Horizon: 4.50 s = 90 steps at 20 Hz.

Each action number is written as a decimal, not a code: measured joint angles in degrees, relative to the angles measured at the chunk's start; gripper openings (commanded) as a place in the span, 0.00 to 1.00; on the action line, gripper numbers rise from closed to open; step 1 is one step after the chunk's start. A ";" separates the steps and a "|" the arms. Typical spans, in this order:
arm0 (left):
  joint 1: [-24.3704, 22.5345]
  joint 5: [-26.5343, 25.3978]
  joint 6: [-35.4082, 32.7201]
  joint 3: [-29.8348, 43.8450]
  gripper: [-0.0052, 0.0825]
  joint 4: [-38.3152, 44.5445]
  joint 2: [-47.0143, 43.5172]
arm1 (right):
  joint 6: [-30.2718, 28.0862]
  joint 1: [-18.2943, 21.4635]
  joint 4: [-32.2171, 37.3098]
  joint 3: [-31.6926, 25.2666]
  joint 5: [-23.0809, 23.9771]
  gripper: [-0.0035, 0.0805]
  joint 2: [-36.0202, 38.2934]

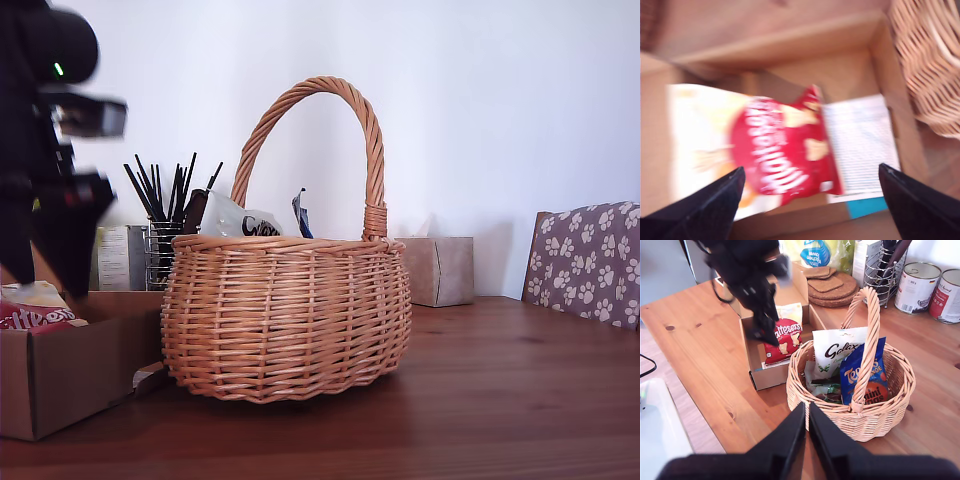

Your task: Move the bags of Easter eggs from the cardboard box on the left into the woven basket on the right side.

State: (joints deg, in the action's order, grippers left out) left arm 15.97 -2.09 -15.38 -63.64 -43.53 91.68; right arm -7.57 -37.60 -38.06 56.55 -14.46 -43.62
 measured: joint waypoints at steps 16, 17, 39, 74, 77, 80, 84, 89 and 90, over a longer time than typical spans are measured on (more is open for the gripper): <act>0.09 -4.46 0.70 0.02 0.95 5.88 7.89 | -0.04 0.00 0.50 0.00 0.00 0.03 0.00; 0.04 -4.50 0.70 0.00 0.95 5.92 8.41 | -0.04 0.00 0.55 0.00 -0.02 0.03 0.02; -0.48 -2.21 1.55 -1.01 0.38 6.16 10.84 | -0.04 0.00 0.52 0.00 0.00 0.03 0.00; 16.79 25.42 15.26 -2.49 0.33 25.53 -1.22 | -0.04 0.00 0.35 0.00 0.00 0.03 0.00; 17.05 24.04 15.26 -2.49 0.33 25.86 5.18 | -0.04 0.00 0.17 0.00 0.00 0.03 0.02; 17.05 23.10 15.82 -2.49 0.33 25.86 8.63 | -0.04 0.00 -0.13 0.00 0.00 0.03 0.02; 17.05 23.06 16.35 -2.54 0.34 25.90 8.72 | -0.07 0.00 -0.13 0.00 0.00 0.03 0.02; 17.22 23.06 16.44 -3.21 0.66 25.11 8.66 | -0.07 0.00 -0.13 0.00 0.00 0.03 0.00; 17.33 23.06 16.44 -3.50 0.66 24.20 8.52 | -0.07 0.00 -0.11 0.00 0.00 0.03 0.02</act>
State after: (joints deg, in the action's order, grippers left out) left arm 33.30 20.97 1.06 -67.13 -19.33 100.20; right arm -7.64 -37.60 -38.17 56.55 -14.46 -43.59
